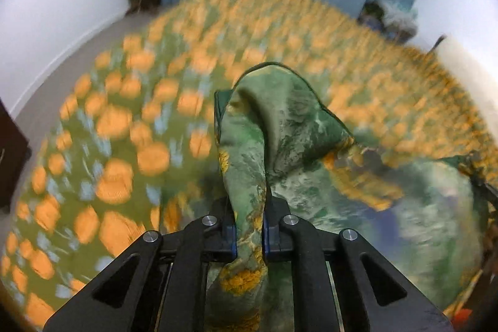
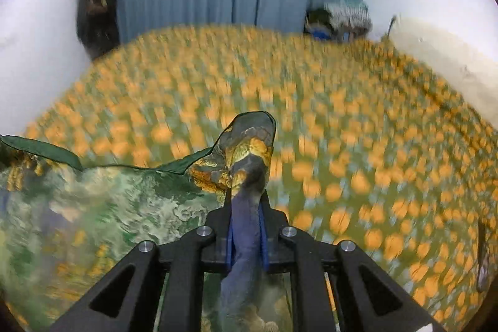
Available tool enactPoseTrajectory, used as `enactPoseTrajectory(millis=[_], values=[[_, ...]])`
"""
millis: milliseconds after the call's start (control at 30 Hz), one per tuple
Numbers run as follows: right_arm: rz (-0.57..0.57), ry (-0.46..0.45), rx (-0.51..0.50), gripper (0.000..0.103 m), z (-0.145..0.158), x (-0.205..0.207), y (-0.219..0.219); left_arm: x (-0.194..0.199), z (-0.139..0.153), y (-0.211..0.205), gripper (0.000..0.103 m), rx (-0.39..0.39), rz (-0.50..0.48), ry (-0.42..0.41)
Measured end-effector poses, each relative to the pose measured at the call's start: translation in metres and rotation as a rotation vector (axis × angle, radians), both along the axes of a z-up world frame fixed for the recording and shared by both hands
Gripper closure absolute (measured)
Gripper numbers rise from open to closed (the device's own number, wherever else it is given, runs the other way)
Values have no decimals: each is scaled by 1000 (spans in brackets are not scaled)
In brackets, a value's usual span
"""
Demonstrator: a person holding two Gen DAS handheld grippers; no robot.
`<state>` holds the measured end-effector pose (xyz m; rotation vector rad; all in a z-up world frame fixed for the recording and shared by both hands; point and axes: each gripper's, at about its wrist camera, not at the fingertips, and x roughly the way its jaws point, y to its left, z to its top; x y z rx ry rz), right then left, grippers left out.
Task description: Fold large clothes
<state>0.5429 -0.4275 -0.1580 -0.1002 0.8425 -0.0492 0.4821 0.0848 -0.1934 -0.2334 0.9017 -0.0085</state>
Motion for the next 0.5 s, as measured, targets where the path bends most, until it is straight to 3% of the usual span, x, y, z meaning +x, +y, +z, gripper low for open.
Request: enactPoseTrajectory(millis=[67,133,333,500], values=[[-3,73,-7,90,-43,1,-2,-1,-32,4,87,-20,11,26],[3,78,-7,89,-63,-3,-2,-5,-41,9,84,-53,23,1],[-20,51,76,87,-80,-5,-16,-16,-46,11,84,-96,31,-52],[-26,36,82,86,-86,-6,-12,-13,-52,8,83,-120,31,-74]])
